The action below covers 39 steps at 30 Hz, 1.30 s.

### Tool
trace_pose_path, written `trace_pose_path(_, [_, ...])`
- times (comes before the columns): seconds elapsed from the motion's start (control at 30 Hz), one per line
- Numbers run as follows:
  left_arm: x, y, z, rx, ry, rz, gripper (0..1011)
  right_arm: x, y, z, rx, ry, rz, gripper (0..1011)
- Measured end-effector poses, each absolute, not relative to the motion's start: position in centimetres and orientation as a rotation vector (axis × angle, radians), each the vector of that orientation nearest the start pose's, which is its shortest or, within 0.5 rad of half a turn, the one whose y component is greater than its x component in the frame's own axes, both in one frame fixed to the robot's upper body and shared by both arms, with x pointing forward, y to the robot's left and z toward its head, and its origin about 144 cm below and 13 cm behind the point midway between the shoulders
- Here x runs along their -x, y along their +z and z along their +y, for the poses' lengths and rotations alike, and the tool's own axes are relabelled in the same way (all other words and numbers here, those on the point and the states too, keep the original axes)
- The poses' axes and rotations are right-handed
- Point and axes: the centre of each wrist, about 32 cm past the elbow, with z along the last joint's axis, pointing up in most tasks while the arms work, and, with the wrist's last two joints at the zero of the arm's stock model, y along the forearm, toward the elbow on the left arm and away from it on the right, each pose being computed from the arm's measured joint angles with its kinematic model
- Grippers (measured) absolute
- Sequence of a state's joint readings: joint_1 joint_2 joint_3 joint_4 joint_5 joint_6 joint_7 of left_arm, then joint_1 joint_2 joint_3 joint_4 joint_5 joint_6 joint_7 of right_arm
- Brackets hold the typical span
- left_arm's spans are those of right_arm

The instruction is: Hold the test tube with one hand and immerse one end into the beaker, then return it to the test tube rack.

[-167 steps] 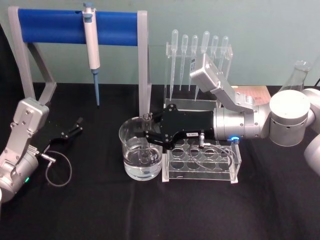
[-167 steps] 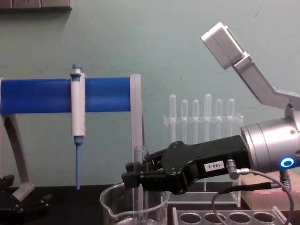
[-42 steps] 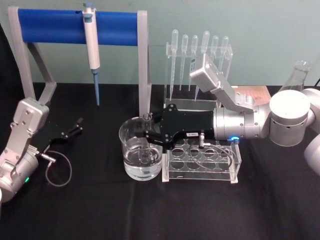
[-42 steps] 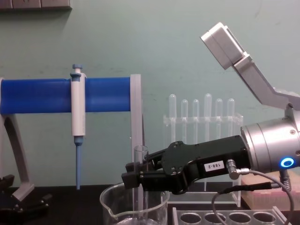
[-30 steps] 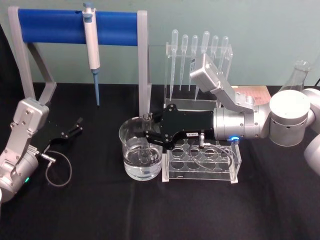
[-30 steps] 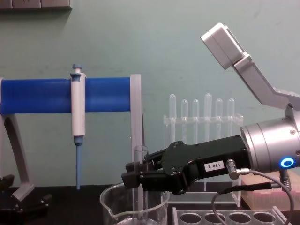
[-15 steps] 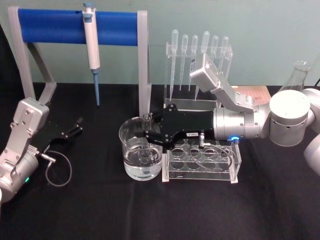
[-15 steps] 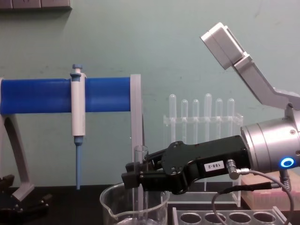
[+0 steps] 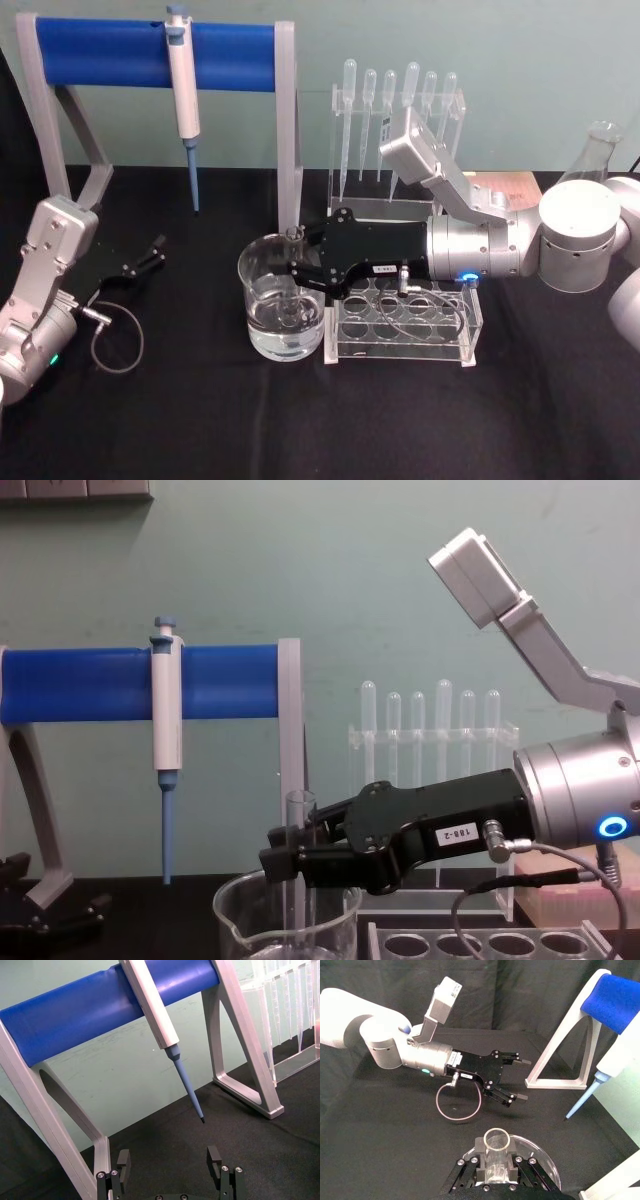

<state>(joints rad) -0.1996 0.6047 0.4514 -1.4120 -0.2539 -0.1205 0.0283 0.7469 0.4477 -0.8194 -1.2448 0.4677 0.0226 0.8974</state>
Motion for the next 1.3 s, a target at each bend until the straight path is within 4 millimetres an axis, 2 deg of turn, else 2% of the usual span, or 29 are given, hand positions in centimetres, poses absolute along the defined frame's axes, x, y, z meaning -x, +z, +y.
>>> trace_pose_path(0.83, [-48.9, 114.0, 31.0, -0.304, 1.248, -0.285, 1000, -59.8, 124.8, -19.8, 0.278, -0.171, -0.170, 241])
trace_pose_path(1.2, [-48.9, 114.0, 31.0, -0.304, 1.248, -0.285, 1000, -59.3, 128.5, -20.0, 0.237, -0.161, -0.237, 241])
trace_pose_path(1.3, [-48.9, 114.0, 31.0, -0.304, 1.248, -0.285, 1000, -58.9, 130.5, -20.3, 0.221, -0.163, -0.263, 241])
